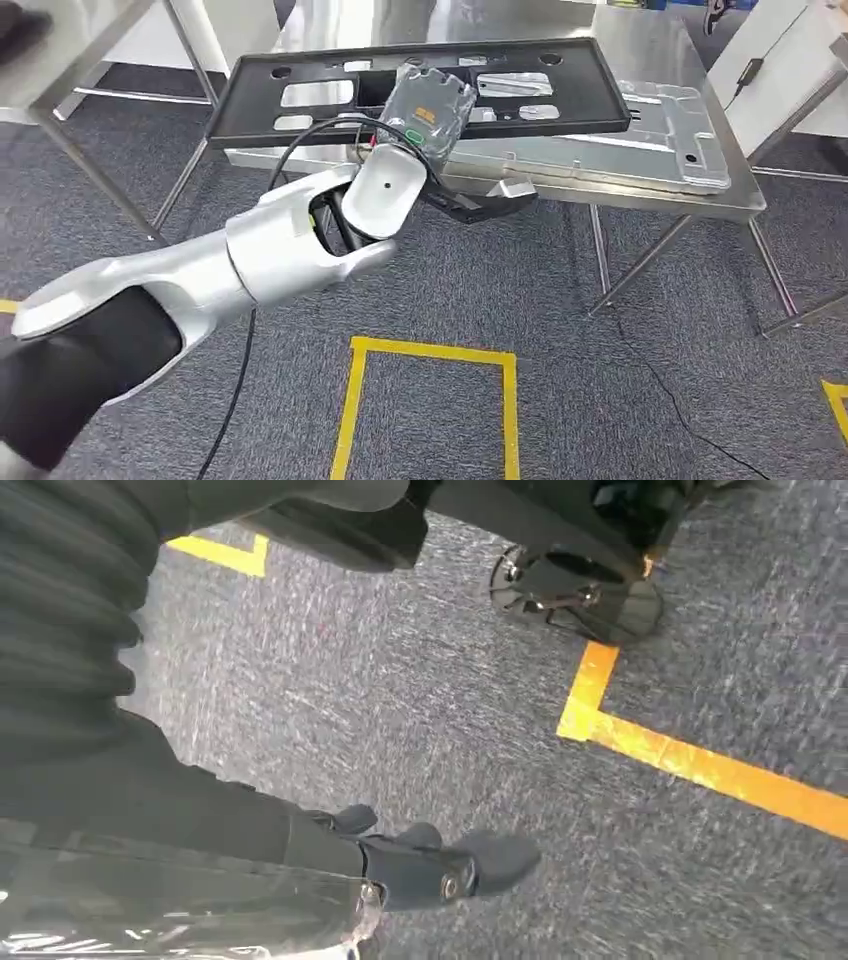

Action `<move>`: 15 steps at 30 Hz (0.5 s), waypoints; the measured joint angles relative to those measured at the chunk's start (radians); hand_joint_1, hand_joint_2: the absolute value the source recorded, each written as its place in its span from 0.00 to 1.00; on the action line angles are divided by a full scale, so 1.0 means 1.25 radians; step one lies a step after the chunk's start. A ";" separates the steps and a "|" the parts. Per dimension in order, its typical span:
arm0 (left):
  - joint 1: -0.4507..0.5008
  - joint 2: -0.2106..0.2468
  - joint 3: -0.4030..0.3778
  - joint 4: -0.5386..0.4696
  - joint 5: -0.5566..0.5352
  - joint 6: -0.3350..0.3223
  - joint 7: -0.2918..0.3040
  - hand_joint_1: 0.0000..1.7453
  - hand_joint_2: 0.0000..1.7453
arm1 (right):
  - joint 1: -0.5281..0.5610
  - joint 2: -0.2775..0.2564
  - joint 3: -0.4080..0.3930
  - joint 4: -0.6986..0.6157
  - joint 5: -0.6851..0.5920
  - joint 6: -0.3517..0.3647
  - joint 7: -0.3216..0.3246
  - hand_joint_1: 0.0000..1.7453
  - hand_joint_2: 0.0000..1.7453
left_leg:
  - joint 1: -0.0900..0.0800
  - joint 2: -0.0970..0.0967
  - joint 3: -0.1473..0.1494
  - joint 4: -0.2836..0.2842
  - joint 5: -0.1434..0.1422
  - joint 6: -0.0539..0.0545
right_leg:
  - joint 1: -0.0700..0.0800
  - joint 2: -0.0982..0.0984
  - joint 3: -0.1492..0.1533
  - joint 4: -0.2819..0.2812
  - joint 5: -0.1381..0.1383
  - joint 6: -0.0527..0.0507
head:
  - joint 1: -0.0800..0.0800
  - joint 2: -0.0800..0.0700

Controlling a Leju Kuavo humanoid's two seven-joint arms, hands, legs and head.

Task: Take the parts from the cabinet and place them on the table.

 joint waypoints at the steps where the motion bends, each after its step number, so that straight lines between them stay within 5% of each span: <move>1: 0.003 0.001 0.000 -0.002 0.000 -0.005 0.000 1.00 1.00 | 0.002 0.000 0.001 0.000 0.000 -0.001 0.000 0.00 1.00 | -0.004 0.000 0.003 0.000 -0.003 0.004 | 0.001 0.000 -0.039 0.070 -0.025 -0.001 | 0.007 0.000; 3: 0.014 0.003 0.000 -0.005 0.000 -0.011 0.003 1.00 1.00 | 0.005 0.001 0.001 0.000 -0.001 -0.003 -0.003 0.00 1.00 | -0.011 0.000 0.009 0.000 -0.010 0.010 | 0.007 0.000 -0.100 0.155 -0.037 -0.008 | 0.015 0.000; 4: 0.019 0.005 0.000 -0.005 0.000 -0.011 0.005 1.00 1.00 | 0.004 0.001 0.002 0.000 0.000 -0.005 -0.004 0.00 1.00 | -0.015 0.000 0.014 0.000 -0.013 0.012 | 0.011 0.000 -0.105 0.147 -0.017 -0.016 | 0.016 0.000; 7: 0.021 0.007 0.001 -0.015 -0.001 -0.014 0.007 1.00 1.00 | 0.009 0.003 0.002 0.000 -0.001 -0.006 -0.004 0.00 1.00 | -0.029 -0.005 0.033 -0.002 -0.025 0.017 | 0.036 0.005 -0.043 -0.030 0.110 -0.063 | 0.018 0.000; 8: 0.021 0.009 0.000 -0.017 -0.001 -0.014 0.008 1.00 1.00 | 0.012 -0.002 0.002 0.001 -0.002 -0.007 -0.004 0.00 1.00 | -0.029 -0.005 0.035 -0.006 -0.027 0.016 | 0.040 0.003 -0.029 -0.047 0.098 -0.081 | 0.006 0.000; 12: 0.026 0.011 0.000 -0.020 -0.002 -0.017 0.007 1.00 1.00 | 0.017 0.001 0.003 0.001 -0.004 -0.009 -0.005 0.00 1.00 | -0.021 -0.007 0.038 -0.019 -0.025 0.002 | 0.052 0.001 -0.008 -0.090 0.094 -0.093 | 0.015 0.000; 14: 0.027 0.012 0.002 -0.022 -0.005 -0.016 0.006 1.00 1.00 | 0.016 0.002 0.003 0.002 -0.005 -0.009 -0.005 0.00 1.00 | -0.023 -0.008 0.042 -0.012 -0.036 -0.006 | 0.039 -0.005 0.024 -0.134 0.105 -0.078 | 0.009 0.000; 15: 0.025 0.012 0.001 -0.023 -0.005 -0.016 0.006 1.00 1.00 | 0.015 0.003 0.003 0.002 -0.005 -0.009 -0.005 0.00 1.00 | -0.021 -0.011 0.023 0.027 -0.057 -0.010 | 0.037 -0.005 0.030 -0.140 0.105 -0.078 | 0.005 0.000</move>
